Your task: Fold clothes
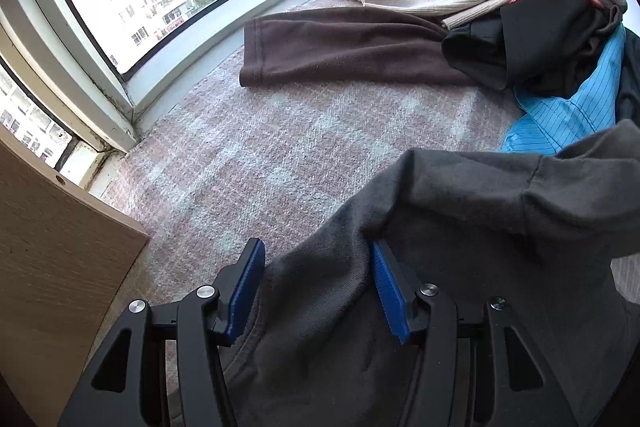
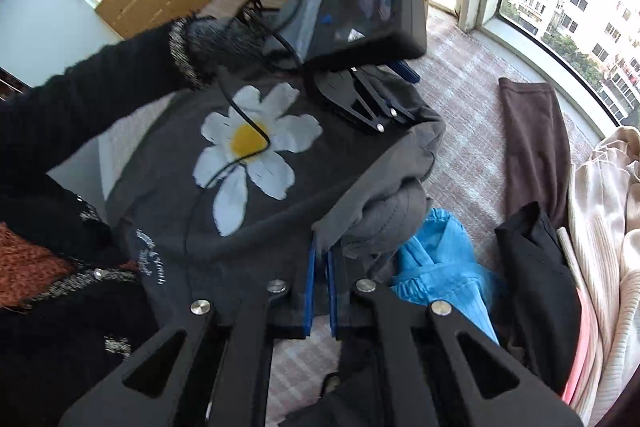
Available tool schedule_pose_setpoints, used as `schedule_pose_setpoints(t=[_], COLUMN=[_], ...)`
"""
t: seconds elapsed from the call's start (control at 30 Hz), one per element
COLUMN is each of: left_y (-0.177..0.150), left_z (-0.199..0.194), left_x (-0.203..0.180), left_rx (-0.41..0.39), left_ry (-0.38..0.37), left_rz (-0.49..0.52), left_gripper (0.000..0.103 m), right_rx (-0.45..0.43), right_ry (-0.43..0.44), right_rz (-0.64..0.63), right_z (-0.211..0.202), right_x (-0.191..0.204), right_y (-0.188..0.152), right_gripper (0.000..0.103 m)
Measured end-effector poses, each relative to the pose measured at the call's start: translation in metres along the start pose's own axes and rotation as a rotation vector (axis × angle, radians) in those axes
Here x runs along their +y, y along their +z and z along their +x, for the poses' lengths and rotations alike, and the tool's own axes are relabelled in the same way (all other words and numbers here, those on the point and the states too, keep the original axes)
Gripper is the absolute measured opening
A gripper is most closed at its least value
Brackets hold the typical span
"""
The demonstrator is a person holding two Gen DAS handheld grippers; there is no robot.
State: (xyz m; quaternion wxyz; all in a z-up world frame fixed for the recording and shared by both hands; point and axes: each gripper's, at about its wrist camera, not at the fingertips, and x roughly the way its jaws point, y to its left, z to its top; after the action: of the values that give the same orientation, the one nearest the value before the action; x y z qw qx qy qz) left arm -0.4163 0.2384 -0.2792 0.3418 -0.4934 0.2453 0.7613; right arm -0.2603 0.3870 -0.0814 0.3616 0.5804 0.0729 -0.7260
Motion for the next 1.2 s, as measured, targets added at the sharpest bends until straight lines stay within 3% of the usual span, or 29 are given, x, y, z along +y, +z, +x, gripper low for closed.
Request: schedule_pose_setpoints(t=[0.07,0.1,0.2,0.23,0.27,0.4,0.5,0.6,0.67,0.8,0.93,1.07,1.2], left_y=[0.0,0.001,0.001,0.0,-0.005,-0.056,-0.128,-0.232,-0.3,-0.404,-0.442,-0.445,-0.44], left_z=[0.0,0.002,0.0,-0.004,-0.014,-0.092,-0.16,-0.219,-0.247,-0.274,-0.257,-0.225,-0.203], left_x=[0.002,0.004,0.009,0.011,0.012,0.037,0.071,0.11,0.132,0.157,0.165,0.171,0.162], left_rx=[-0.005,-0.005,-0.008,-0.012,-0.025,-0.141,-0.186,-0.132,-0.065,-0.011,-0.02,0.008,0.035], left_ry=[-0.006,-0.003,0.011,0.017,0.027,0.07,0.157,0.321,0.421,0.469,0.428,0.391,0.355], left_rz=[-0.014,-0.018,-0.024,-0.026,-0.028,-0.109,-0.249,-0.419,-0.54,-0.749,-0.82,-0.822,-0.784], left_gripper=[0.056,0.057,0.056,0.056,0.056,0.054,0.054,0.055,0.055,0.055,0.055,0.055,0.055], right_rx=[-0.047,-0.025,0.177,0.236,0.238,0.085,0.009,-0.063,-0.052,-0.01,0.015,0.06,0.096], right_ry=[-0.043,-0.152,-0.508,-0.602,-0.627,-0.569,-0.497,-0.425,-0.384,-0.29,-0.285,-0.267,-0.307], right_rz=[0.068,0.112,0.329,0.368,0.365,0.301,0.195,0.089,0.016,-0.104,-0.2,-0.211,-0.207], right_z=[-0.027,-0.027,-0.003,0.006,0.01,-0.003,0.015,0.034,0.062,0.133,0.203,0.258,0.288], right_x=[-0.007,-0.019,-0.079,-0.092,-0.094,-0.06,-0.023,0.014,0.035,0.076,0.112,0.125,0.124], right_y=[-0.001,-0.006,-0.025,-0.031,-0.032,-0.006,0.033,0.073,0.099,0.145,0.183,0.209,0.219], right_gripper=[0.005,0.005,0.008,0.008,0.008,0.008,0.019,0.025,0.025,0.025,0.025,0.025,0.025])
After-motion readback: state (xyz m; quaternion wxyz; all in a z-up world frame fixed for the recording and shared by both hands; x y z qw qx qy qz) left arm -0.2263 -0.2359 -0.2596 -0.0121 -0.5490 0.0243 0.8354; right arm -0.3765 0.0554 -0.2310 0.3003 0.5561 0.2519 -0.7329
